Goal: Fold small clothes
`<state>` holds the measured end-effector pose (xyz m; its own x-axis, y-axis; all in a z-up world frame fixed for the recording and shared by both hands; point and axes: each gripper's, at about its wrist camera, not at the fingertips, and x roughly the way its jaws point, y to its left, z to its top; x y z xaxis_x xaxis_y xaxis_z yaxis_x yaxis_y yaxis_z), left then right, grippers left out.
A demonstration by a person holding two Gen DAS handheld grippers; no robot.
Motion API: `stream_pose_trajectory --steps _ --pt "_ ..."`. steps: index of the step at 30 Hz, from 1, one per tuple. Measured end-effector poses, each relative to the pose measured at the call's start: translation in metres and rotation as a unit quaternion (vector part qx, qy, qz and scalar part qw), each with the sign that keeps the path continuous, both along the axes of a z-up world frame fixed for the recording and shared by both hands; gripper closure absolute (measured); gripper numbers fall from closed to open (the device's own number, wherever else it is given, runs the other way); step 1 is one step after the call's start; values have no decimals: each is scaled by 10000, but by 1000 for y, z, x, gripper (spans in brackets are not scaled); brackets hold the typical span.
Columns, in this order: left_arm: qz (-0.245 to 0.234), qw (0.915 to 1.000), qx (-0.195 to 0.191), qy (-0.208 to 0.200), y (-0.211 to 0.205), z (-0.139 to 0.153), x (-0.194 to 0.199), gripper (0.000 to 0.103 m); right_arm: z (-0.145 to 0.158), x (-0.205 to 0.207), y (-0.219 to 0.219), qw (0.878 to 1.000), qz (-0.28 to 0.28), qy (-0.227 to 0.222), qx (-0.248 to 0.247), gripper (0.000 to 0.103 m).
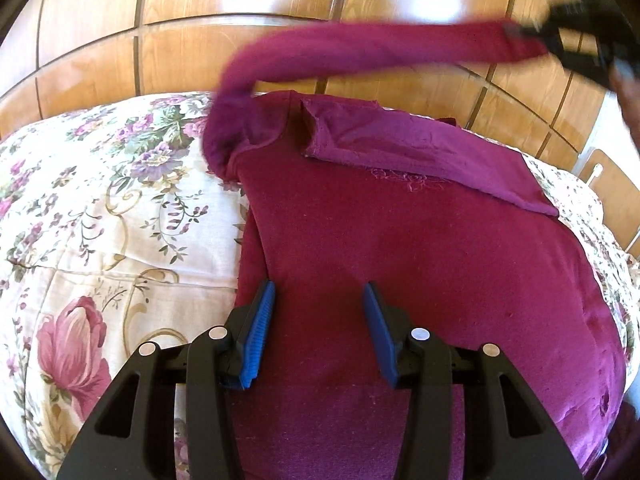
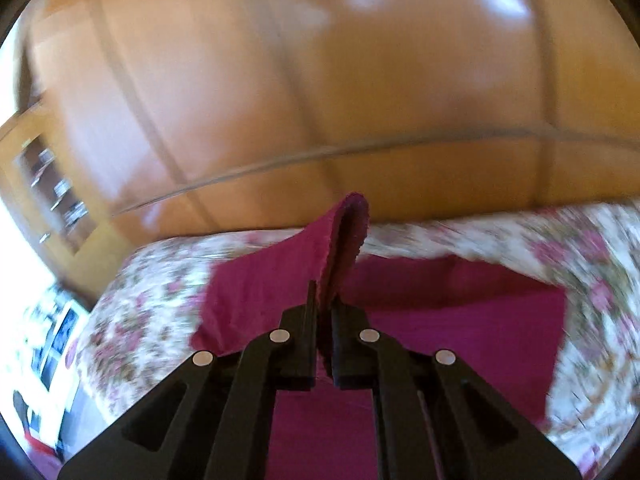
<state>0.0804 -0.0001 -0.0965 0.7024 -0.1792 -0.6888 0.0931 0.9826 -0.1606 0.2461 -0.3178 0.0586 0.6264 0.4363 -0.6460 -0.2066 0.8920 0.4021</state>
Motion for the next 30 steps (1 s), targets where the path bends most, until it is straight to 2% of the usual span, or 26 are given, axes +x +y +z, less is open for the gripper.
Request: stream_pose_trajectory --steps 6,12,14,15,16,19,21,24,28,30 --pt "17 10000 86 5 -3 -2 2 58 -78 9 -78 9906 -1040 892 9 99" --pt "2 9998 152 108 -8 0 7 58 -135 7 -119 9790 -1388 1490 110 97" --pt "-60 9993 223 303 -10 7 12 58 -135 5 -122 9779 -1442 1507 156 92" --pt "-70 9992 215 339 -9 11 13 58 -132 3 -125 9785 -1460 1454 127 86" --pt "-71 9993 163 323 -7 19 16 58 -129 0 -128 9785 -1500 1411 64 72" --pt "-55 9999 137 66 -4 44 26 58 -108 -10 -130 9812 -1615 1049 -137 56" --pt "-65 9999 76 -13 -5 54 38 58 -93 -16 -122 9852 -1518 765 -210 54" --pt "13 9998 163 -128 -11 66 67 58 -86 -14 -94 9911 -1156 563 -359 52" --pt "9 9997 215 -112 -25 69 108 58 -105 6 -56 9920 -781 615 -781 49" --pt "48 9996 249 -77 -30 69 125 58 -118 15 -51 9904 -817 726 -843 49"
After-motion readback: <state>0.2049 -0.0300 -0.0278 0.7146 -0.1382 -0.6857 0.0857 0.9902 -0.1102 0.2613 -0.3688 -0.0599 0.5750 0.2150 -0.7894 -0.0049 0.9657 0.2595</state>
